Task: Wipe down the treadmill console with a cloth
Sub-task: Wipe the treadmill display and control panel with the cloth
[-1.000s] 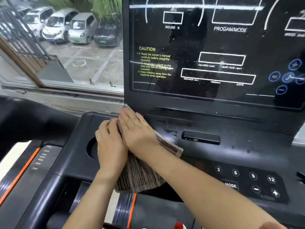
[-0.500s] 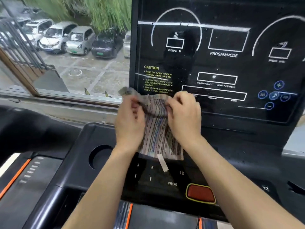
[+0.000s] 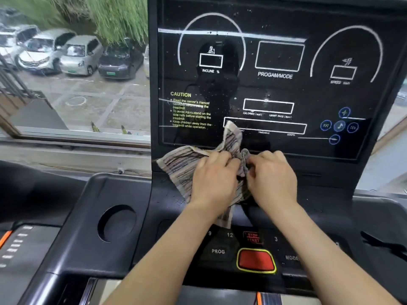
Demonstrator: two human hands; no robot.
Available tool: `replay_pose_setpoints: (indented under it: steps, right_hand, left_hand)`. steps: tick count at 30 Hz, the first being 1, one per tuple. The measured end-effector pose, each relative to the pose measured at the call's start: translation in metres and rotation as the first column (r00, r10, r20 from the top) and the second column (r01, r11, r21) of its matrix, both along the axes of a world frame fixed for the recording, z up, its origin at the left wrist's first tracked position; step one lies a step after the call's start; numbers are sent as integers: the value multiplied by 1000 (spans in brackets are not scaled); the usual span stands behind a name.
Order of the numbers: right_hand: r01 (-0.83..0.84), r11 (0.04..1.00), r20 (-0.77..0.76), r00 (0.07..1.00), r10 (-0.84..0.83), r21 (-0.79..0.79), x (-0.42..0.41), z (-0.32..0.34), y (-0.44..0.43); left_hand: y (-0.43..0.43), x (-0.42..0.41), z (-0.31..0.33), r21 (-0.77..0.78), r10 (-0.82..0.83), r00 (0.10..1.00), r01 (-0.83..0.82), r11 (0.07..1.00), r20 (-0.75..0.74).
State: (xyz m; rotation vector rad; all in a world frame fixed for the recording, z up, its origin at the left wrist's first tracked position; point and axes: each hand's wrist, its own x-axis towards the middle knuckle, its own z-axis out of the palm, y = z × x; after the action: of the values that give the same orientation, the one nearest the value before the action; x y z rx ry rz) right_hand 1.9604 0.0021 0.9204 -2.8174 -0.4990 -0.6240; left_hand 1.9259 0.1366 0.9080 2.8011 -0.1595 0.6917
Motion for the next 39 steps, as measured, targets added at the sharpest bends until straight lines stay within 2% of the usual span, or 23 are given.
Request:
replay_pose_setpoints:
  steps: [3, 5, 7, 10, 13, 19, 24, 26, 29, 31, 34, 39]
  right_hand:
    - [-37, 987, -5, 999, 38, 159, 0, 3, 8]
    - [-131, 966, 64, 991, 120, 224, -3, 5, 26]
    - [-176, 939, 44, 984, 171, 296, -5, 4, 53]
    - [-292, 936, 51, 957, 287, 198, -8, -8, 103]
    - [-271, 941, 60, 963, 265, 202, 7, -1, 137]
    - [-262, 958, 353, 891, 285, -113, 92, 72, 125]
    - [-154, 983, 460, 869, 181, -96, 132, 135, 143]
    - [-131, 988, 472, 868, 155, -83, 141, 153, 154]
    - [-125, 992, 480, 869, 124, -30, 144, 162, 165]
    - [-147, 989, 485, 863, 140, -25, 135, 153, 169]
    - [-226, 970, 446, 862, 241, -88, 105, 105, 169]
    - [-329, 909, 323, 857, 401, -256, 40, 6, 154]
  left_hand:
    - [16, 1, -3, -68, -24, 1000, 23, 997, -17]
    - [47, -5, -3, -111, 93, 996, -91, 990, 16]
    - [80, -5, 3, -182, 233, 968, -213, 960, 92]
    - [107, 7, 15, -238, 311, 929, -262, 935, 202]
    - [112, 17, 20, -233, 306, 916, -248, 940, 259]
    - [118, 38, 63, -134, 354, 893, -329, 935, 279]
    - [127, 89, 115, -108, 305, 886, -285, 952, 348]
    - [141, 107, 133, -165, 255, 903, -209, 964, 345]
    - [152, 115, 136, -385, 160, 935, -27, 923, 317]
    - [145, 105, 115, -488, 135, 944, 31, 873, 302]
    - [132, 75, 63, -575, 203, 960, -56, 816, 195]
    - [119, -5, -31, -624, 199, 970, -242, 743, -138]
